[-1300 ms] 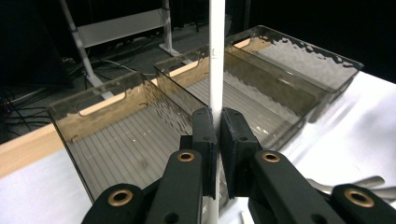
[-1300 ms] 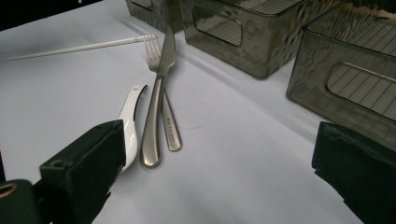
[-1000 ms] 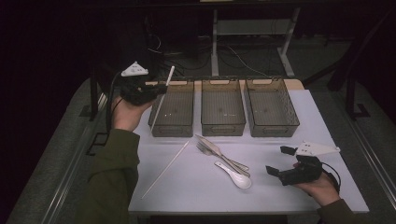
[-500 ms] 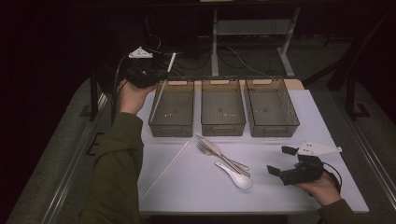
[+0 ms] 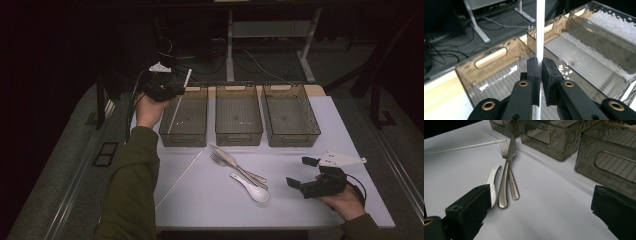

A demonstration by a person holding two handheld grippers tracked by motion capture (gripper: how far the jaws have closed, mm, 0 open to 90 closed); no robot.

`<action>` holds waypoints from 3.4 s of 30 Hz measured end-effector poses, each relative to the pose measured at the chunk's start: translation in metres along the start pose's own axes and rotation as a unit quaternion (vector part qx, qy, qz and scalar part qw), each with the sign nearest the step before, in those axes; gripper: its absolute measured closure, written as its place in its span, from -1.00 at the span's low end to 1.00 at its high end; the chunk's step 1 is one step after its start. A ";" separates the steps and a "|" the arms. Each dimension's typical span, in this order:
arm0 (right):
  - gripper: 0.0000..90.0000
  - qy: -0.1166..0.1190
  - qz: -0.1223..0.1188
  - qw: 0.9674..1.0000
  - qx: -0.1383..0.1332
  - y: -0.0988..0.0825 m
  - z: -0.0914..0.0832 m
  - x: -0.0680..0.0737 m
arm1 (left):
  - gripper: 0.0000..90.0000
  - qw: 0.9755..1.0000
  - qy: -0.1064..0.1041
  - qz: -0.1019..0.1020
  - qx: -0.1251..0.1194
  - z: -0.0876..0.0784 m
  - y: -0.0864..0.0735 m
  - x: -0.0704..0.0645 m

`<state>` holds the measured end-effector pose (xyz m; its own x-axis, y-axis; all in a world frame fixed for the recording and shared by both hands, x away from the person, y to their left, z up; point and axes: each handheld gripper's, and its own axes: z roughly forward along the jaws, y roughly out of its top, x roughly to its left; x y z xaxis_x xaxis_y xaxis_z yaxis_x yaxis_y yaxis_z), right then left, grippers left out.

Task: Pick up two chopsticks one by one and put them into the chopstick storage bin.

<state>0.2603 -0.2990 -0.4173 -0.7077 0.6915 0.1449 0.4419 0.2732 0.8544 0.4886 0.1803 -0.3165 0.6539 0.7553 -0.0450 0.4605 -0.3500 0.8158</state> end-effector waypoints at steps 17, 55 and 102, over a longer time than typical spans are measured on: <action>-0.94 -0.001 -0.001 1.000 0.002 0.000 0.001 0.000 | 0.86 1.000 0.000 -0.021 0.020 0.027 -0.025 0.003; -0.94 0.001 0.000 1.000 -0.004 0.001 -0.001 0.000 | 0.67 0.998 0.028 -0.051 0.038 0.063 -0.031 0.004; -0.94 -0.003 -0.002 1.000 -0.024 0.000 -0.004 -0.001 | -0.49 0.999 -0.031 0.019 -0.015 -0.057 -0.085 -0.106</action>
<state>0.2589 -0.3023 -0.4159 -0.7057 0.6949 0.1378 0.4121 0.2444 0.8778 0.3460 0.1610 -0.3483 0.7072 0.7053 -0.0494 0.4171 -0.3597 0.8347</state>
